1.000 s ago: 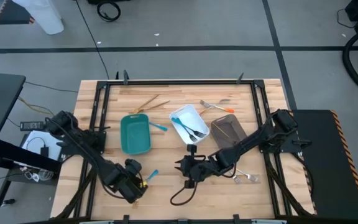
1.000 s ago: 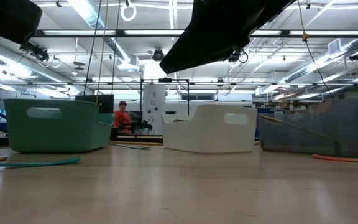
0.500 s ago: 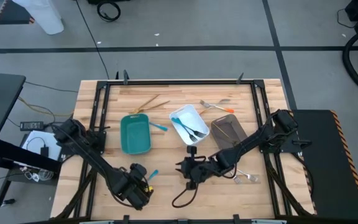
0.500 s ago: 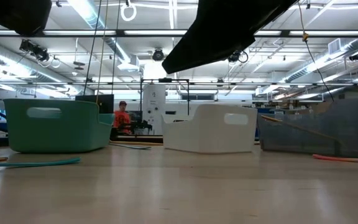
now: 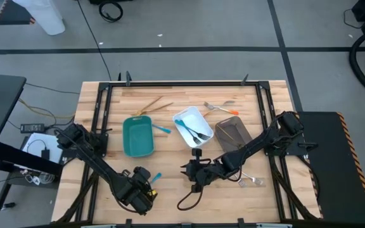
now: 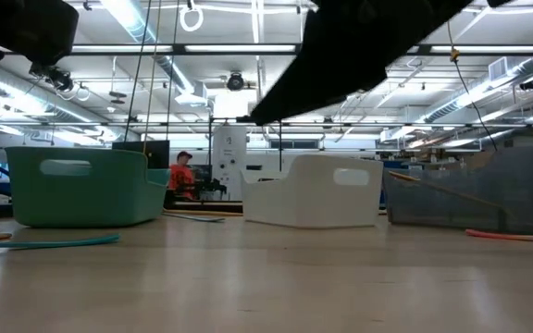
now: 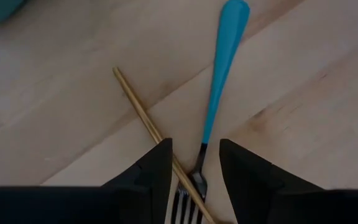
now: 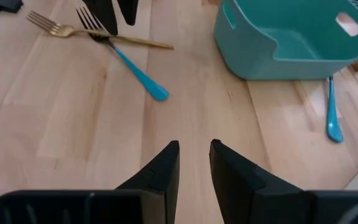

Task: Sort silverware by color (type)
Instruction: Put the gold fork into the black bin

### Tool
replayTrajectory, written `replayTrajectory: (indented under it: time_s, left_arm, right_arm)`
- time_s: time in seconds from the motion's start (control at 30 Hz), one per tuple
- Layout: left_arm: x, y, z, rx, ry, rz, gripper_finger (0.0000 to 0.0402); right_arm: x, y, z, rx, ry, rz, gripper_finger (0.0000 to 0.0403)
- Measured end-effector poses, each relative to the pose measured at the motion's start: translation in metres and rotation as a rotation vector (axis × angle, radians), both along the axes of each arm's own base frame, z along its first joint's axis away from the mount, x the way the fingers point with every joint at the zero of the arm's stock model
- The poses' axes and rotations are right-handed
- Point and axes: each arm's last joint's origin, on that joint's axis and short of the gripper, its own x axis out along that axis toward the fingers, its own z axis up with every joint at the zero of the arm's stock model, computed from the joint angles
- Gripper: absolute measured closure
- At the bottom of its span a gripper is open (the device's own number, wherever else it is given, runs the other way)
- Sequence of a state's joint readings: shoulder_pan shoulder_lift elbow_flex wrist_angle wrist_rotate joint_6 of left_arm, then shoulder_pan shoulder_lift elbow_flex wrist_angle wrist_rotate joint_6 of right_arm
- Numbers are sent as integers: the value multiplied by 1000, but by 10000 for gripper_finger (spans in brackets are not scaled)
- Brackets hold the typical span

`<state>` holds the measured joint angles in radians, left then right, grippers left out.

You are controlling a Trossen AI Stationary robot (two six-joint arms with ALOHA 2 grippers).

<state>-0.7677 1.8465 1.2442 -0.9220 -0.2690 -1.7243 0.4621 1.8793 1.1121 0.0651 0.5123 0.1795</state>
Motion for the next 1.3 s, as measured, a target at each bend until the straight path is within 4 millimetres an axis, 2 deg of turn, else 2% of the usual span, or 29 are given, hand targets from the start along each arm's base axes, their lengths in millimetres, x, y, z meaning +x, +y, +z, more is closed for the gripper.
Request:
replayTrajectory:
  time_s: [0.17, 0.47, 0.77, 1.03, 1.3]
  left_arm:
    - [-2, -2, -2, 21, -33, 7, 261]
    - [0, -10, -2, -52, -73, 47, 261]
    - [-1, -16, -5, -153, -13, 83, 261]
    - [-4, -14, -16, -128, 79, 84, 261]
    - [-7, -12, -17, -97, 112, 72, 261]
  right_arm:
    - [-3, -7, -8, -8, 15, -14, 307]
    - [-2, -9, -9, 3, 7, -14, 307]
    - [-2, -9, -9, 4, 6, -13, 307]
    - [-2, -9, -10, 19, 12, 5, 307]
    - [-2, -8, -9, 23, 6, 7, 307]
